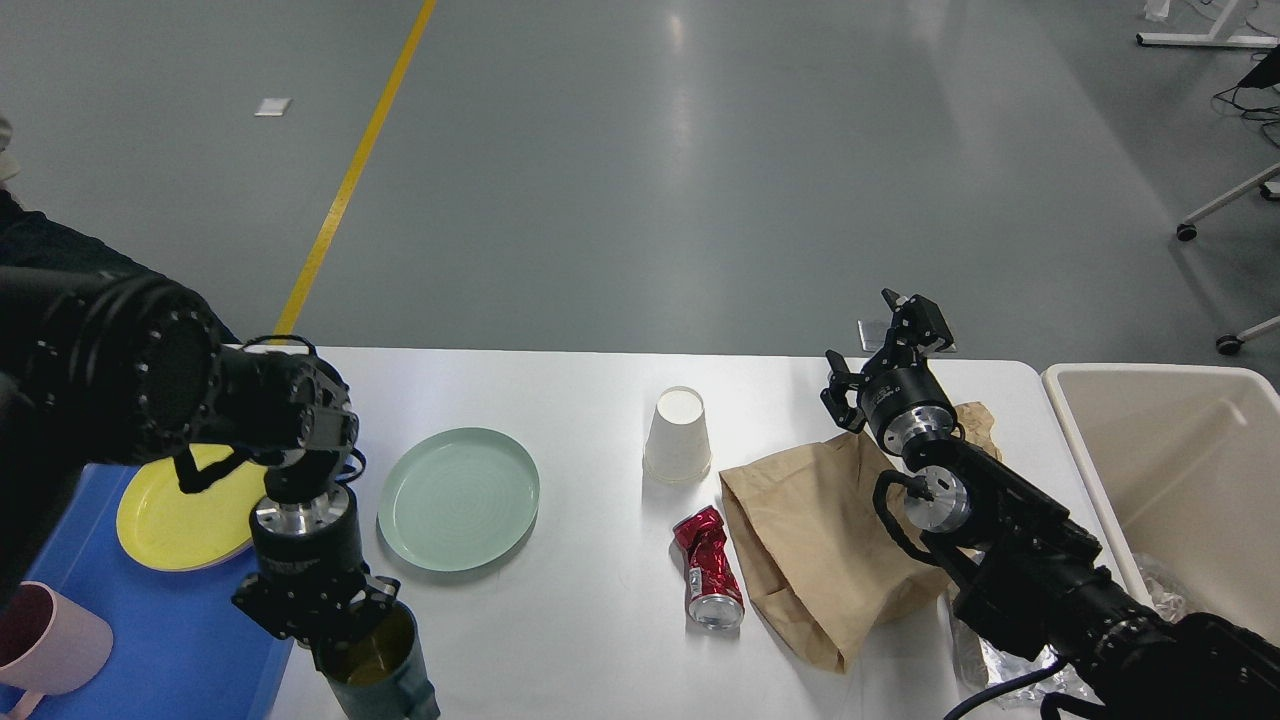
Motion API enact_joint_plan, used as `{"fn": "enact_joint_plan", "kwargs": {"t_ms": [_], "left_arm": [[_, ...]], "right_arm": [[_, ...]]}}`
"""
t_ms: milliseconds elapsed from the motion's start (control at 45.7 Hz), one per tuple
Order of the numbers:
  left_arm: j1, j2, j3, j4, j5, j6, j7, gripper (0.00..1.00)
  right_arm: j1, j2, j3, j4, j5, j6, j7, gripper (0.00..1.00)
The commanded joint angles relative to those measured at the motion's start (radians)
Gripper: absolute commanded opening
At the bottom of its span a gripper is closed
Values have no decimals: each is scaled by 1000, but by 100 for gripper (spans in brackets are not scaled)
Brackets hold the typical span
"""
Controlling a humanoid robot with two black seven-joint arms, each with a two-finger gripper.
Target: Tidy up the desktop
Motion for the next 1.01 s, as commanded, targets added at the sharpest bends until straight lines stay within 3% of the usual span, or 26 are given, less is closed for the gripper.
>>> {"fn": "enact_joint_plan", "kwargs": {"t_ms": [0, 131, 306, 613, 985], "left_arm": [[-82, 123, 31, 3, 3, -12, 0, 0], [-153, 256, 62, 6, 2, -12, 0, 0], [-139, 350, 93, 22, 13, -12, 0, 0], [111, 416, 88, 219, 0, -12, -6, 0], [253, 431, 34, 311, 0, -12, -8, 0]], "right_arm": [[0, 0, 0, 0, 0, 0, 0, 100], [0, 0, 0, 0, 0, 0, 0, 100], [0, 0, 0, 0, 0, 0, 0, 100], [0, 0, 0, 0, 1, 0, 0, 100], [0, 0, 0, 0, 0, 0, 0, 100]]}}
